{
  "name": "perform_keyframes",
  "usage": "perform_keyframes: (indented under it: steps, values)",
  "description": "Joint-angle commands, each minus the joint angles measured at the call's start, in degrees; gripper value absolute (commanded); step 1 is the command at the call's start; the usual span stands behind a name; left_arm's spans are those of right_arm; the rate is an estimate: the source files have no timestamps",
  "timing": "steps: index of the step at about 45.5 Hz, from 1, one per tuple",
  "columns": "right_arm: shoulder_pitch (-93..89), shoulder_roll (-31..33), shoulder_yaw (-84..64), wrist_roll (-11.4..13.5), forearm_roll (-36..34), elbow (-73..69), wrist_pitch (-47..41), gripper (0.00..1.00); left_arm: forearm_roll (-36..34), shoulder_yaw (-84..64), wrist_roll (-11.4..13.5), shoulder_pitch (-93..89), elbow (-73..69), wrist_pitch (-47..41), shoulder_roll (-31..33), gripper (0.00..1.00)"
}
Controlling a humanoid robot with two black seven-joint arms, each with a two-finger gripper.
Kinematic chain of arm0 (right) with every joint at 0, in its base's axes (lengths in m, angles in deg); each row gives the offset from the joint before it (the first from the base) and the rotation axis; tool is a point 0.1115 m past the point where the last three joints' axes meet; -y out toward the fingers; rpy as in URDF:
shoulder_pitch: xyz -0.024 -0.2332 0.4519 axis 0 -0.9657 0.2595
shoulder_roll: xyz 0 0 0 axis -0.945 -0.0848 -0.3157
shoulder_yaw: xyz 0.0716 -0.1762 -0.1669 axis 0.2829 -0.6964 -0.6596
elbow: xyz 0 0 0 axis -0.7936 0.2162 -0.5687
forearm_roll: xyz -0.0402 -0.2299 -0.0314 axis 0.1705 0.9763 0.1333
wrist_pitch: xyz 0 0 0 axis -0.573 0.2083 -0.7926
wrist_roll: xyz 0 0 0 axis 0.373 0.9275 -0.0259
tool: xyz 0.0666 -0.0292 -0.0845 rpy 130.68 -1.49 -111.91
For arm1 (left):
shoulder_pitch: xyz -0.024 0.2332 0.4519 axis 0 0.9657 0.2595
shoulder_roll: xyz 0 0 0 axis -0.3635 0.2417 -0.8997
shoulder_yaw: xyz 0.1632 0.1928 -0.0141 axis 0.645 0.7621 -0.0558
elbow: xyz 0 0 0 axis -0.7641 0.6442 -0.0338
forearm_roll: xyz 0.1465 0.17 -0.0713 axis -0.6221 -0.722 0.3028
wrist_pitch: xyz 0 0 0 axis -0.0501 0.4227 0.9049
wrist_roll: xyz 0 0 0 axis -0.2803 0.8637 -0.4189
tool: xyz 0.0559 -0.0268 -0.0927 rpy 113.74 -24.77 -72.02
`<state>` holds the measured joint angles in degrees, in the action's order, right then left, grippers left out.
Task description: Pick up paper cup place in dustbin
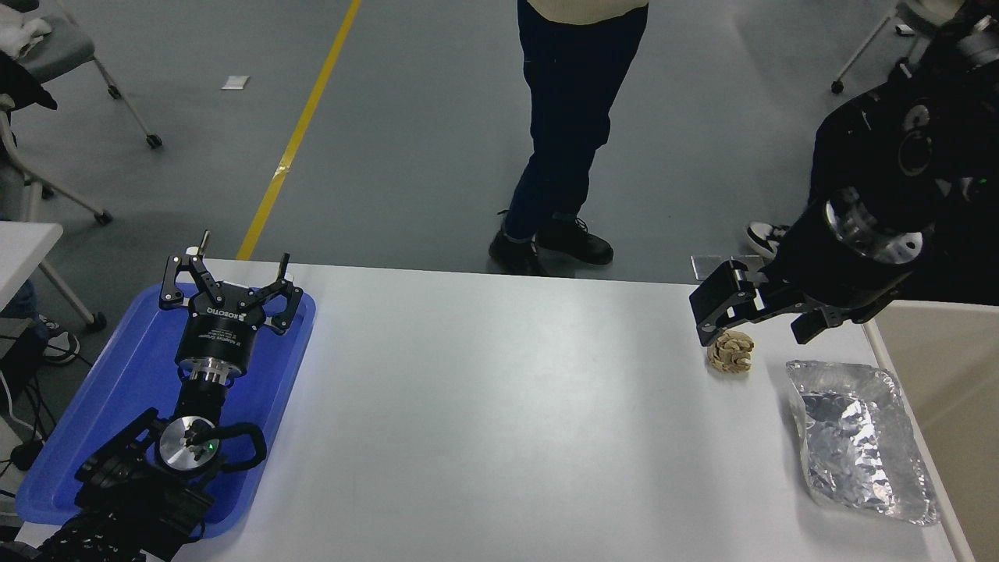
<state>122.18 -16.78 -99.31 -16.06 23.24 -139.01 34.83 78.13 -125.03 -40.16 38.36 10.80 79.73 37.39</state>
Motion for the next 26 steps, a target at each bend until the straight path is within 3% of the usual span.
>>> perform_keyframes:
  steps: [1,26]
  values:
    - [5.0,-1.4,-2.7,0.0,-1.5,-1.7,-4.4,1.0,0.0,0.0,0.0,0.0,0.0,0.0,0.0,1.0]
    - [8.3,0.0,-3.1,0.0,-2.3,-3.0,-4.9,1.0,0.0,0.0,0.0,0.0,0.0,0.0,0.0,1.0]
